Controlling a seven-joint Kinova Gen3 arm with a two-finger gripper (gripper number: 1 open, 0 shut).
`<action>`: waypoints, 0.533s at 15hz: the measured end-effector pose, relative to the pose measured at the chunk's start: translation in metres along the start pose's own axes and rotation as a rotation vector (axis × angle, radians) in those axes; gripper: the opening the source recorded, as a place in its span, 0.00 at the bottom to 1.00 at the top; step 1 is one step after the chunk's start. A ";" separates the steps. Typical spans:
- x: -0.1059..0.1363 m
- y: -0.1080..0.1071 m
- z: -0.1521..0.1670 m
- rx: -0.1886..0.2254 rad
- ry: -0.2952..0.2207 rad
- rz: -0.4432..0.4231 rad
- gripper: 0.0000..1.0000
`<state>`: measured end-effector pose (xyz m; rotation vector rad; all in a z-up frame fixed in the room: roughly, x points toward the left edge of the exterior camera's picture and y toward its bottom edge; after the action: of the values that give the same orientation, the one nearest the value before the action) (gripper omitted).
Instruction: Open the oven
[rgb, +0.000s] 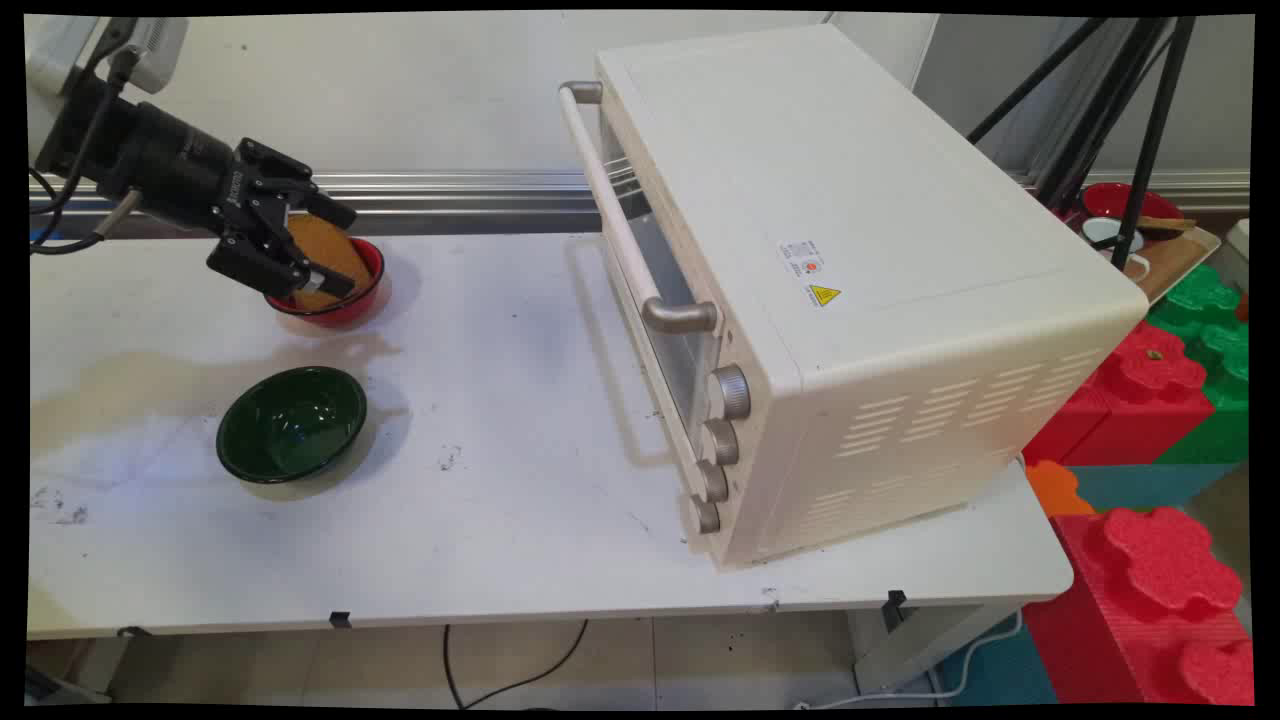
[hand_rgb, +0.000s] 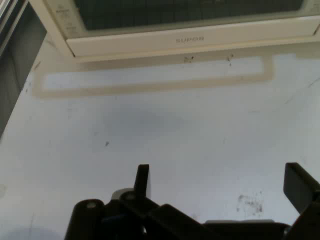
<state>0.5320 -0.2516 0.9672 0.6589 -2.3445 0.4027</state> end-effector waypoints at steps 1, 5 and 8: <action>0.002 0.001 -0.001 -0.001 0.006 0.003 1.00; 0.014 0.000 -0.003 0.004 0.042 0.010 1.00; 0.027 -0.003 -0.005 0.012 0.074 0.018 1.00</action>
<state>0.5188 -0.2614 0.9894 0.6189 -2.2813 0.4425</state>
